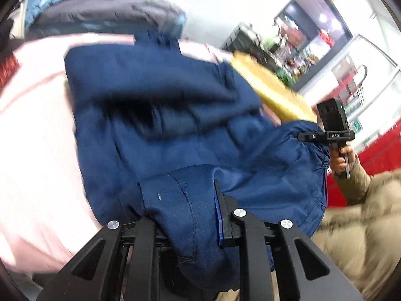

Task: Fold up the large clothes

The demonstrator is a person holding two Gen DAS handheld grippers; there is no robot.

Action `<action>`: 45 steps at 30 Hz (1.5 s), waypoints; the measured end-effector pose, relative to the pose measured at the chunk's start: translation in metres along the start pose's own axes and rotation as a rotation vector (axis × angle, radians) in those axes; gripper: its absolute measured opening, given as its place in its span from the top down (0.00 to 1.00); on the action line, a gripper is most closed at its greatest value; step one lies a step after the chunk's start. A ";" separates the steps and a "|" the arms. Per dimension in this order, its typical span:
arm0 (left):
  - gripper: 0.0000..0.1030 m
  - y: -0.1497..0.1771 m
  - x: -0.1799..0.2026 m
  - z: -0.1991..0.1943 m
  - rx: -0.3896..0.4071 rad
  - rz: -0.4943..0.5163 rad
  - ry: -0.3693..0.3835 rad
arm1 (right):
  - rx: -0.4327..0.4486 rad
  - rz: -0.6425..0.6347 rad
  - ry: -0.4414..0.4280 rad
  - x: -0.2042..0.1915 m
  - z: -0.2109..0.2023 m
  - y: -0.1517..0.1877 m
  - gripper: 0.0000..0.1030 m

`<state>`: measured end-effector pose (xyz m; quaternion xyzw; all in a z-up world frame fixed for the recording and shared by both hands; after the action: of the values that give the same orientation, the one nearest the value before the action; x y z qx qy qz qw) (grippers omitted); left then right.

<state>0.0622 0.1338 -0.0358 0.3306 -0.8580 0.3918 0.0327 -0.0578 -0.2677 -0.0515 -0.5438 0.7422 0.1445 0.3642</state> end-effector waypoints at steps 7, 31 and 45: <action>0.82 -0.076 -0.060 0.002 0.056 -0.112 -0.109 | 0.067 0.167 -0.130 0.004 0.005 -0.119 0.83; 0.37 -0.123 -0.211 0.046 0.139 -0.606 0.015 | -0.087 0.712 -0.309 0.117 0.086 -0.255 0.70; 0.17 -0.111 -0.154 0.002 0.069 -0.335 -0.329 | 0.269 0.772 -0.451 0.114 -0.029 -0.265 0.19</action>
<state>0.2487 0.1630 -0.0138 0.5287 -0.7710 0.3509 -0.0541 0.1568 -0.4625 -0.0631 -0.1307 0.8046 0.2866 0.5034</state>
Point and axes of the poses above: each gripper's, at about its wrist camera, not at the fingertips, and z roughly the way its jaws point, x to its right, y to its underside, the point moved 1 cm from there along z, roughly the way its jaws point, and after that the axes turned 12 degrees about z, right-handed, at the moved point
